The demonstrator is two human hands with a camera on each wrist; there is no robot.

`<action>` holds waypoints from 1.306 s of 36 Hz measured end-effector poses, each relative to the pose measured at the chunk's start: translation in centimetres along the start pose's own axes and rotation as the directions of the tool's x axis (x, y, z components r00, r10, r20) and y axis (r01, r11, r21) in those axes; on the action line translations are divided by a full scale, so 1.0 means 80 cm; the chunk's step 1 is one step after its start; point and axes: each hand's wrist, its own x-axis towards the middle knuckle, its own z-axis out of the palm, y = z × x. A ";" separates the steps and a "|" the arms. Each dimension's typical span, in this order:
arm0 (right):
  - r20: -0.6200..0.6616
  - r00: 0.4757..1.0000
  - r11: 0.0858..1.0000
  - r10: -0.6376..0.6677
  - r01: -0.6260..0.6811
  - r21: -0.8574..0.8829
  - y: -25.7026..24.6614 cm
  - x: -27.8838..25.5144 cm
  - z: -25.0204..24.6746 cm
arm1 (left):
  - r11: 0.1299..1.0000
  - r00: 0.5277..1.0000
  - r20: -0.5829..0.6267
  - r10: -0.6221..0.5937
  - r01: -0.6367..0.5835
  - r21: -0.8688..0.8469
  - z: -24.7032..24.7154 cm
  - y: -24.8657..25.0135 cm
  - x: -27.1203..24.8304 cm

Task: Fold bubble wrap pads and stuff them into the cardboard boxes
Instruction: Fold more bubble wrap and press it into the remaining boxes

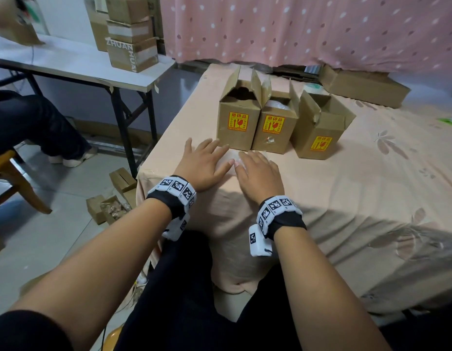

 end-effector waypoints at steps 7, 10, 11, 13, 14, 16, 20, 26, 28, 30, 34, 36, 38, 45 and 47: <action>-0.186 0.944 0.959 0.272 -0.251 0.129 0.009 0.006 0.002 | 0.999 0.998 0.055 -0.044 0.046 -0.028 0.000 0.000 0.004; -0.162 0.927 0.937 0.338 -0.315 0.151 0.013 0.009 0.002 | 0.998 0.997 0.065 -0.048 0.051 -0.032 0.000 -0.002 0.005; -0.156 0.937 0.948 0.312 -0.297 0.114 0.011 0.008 0.002 | 0.998 0.996 0.068 -0.049 0.052 -0.033 0.000 -0.003 0.005; -0.129 0.968 0.977 0.215 -0.213 0.029 0.006 0.004 0.001 | 0.998 0.996 0.073 -0.051 0.053 -0.032 0.000 -0.003 0.005; -0.106 0.982 0.987 0.159 -0.160 -0.004 0.004 0.002 0.001 | 0.998 0.996 0.071 -0.050 0.052 -0.030 0.000 -0.003 0.005; -0.045 0.996 0.996 0.079 -0.081 -0.034 0.002 0.003 0.001 | 0.998 0.996 0.069 -0.049 0.051 -0.031 0.000 -0.003 0.005; 0.042 0.993 0.993 0.107 -0.109 0.040 0.005 0.007 0.002 | 0.997 0.996 0.064 -0.058 0.061 -0.039 0.001 -0.002 0.005; -0.033 0.971 0.971 0.238 -0.237 0.024 0.008 0.012 0.012 | 0.989 0.993 0.020 -0.119 0.121 -0.090 -0.001 -0.001 0.003; -0.029 0.971 0.971 0.239 -0.238 0.016 0.010 0.012 0.013 | 0.986 0.992 0.009 -0.128 0.128 -0.103 -0.002 -0.001 0.003; -0.018 0.971 0.971 0.238 -0.238 0.010 0.009 0.012 0.012 | 0.986 0.991 0.005 -0.132 0.132 -0.104 -0.002 -0.001 0.003; 0.010 0.970 0.970 0.243 -0.243 -0.014 0.008 0.011 0.009 | 0.983 0.988 0.013 -0.156 0.156 -0.095 0.001 -0.002 0.004; 0.025 0.970 0.970 0.243 -0.243 -0.023 0.007 0.011 0.007 | 0.982 0.986 0.015 -0.167 0.167 -0.091 0.002 -0.002 0.004; 0.043 0.968 0.969 0.247 -0.246 -0.028 0.006 0.011 0.006 | 0.981 0.985 0.023 -0.172 0.173 -0.084 0.003 -0.002 0.006; 0.095 0.959 0.964 0.266 -0.263 -0.043 0.004 0.013 0.003 | 0.977 0.975 0.074 -0.209 0.211 -0.016 0.008 -0.006 0.011; 0.104 0.957 0.962 0.271 -0.269 -0.037 0.003 0.013 0.002 | 0.979 0.976 0.075 -0.204 0.205 -0.012 0.009 -0.006 0.011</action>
